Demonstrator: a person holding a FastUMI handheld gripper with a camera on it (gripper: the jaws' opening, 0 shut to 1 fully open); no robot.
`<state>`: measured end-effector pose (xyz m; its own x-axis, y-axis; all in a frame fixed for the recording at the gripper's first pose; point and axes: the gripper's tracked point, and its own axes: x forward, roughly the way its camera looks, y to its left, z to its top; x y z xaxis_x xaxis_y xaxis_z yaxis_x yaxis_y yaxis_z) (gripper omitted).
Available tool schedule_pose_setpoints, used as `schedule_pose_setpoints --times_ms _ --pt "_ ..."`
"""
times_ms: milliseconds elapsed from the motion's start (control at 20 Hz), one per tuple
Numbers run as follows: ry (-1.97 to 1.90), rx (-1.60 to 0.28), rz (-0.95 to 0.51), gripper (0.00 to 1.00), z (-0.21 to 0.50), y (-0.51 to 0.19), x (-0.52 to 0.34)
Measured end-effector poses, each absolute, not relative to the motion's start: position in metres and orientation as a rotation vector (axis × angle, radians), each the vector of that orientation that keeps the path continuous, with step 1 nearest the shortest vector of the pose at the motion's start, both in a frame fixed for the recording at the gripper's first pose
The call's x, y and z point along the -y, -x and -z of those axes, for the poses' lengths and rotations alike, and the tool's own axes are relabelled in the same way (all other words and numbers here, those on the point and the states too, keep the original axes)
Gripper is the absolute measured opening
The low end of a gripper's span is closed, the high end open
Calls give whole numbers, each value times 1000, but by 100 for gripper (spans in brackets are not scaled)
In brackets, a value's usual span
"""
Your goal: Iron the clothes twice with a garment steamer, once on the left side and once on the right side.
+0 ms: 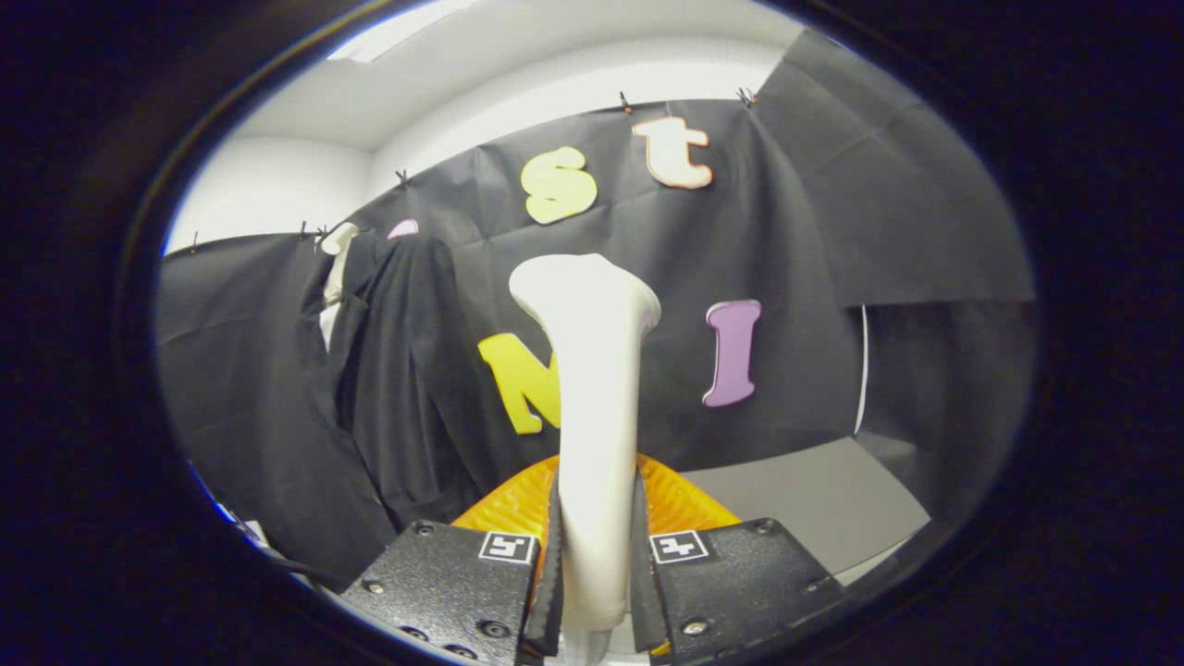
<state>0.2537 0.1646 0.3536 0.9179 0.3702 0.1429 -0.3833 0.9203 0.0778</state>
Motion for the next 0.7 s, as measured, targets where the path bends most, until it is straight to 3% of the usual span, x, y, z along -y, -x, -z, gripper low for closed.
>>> schedule_pose_setpoints --times_ms 300,700 --pt "-47 274 -307 32 -408 -191 -241" --pt "44 378 -221 32 -449 -165 -356"
